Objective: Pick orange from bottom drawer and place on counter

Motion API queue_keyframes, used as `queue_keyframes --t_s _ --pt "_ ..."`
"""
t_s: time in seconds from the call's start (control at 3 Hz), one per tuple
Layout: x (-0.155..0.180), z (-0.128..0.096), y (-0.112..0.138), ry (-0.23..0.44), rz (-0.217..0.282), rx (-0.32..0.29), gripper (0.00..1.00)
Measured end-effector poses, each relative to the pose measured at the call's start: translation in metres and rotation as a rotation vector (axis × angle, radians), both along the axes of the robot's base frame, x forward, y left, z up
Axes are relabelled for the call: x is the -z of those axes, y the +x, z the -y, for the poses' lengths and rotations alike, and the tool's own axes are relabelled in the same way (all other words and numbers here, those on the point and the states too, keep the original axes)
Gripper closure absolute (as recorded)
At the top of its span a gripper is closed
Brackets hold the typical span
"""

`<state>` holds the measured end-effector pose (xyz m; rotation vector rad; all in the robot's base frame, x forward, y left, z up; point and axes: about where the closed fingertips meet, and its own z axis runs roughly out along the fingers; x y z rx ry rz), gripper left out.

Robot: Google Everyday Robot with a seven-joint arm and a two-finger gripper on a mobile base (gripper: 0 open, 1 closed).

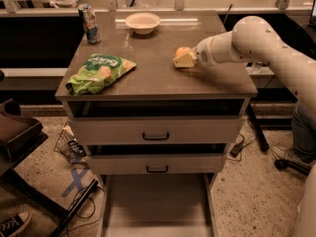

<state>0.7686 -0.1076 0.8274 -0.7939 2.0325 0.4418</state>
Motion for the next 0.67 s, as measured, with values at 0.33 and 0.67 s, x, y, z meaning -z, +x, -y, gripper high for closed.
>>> queue_keyframes --t_s 0.33,0.67 --pt "0.003 -0.004 0.0002 0.001 -0.004 -0.006 0.0" --pt "0.0031 -0.0041 0.0002 0.001 -0.004 -0.006 0.0"
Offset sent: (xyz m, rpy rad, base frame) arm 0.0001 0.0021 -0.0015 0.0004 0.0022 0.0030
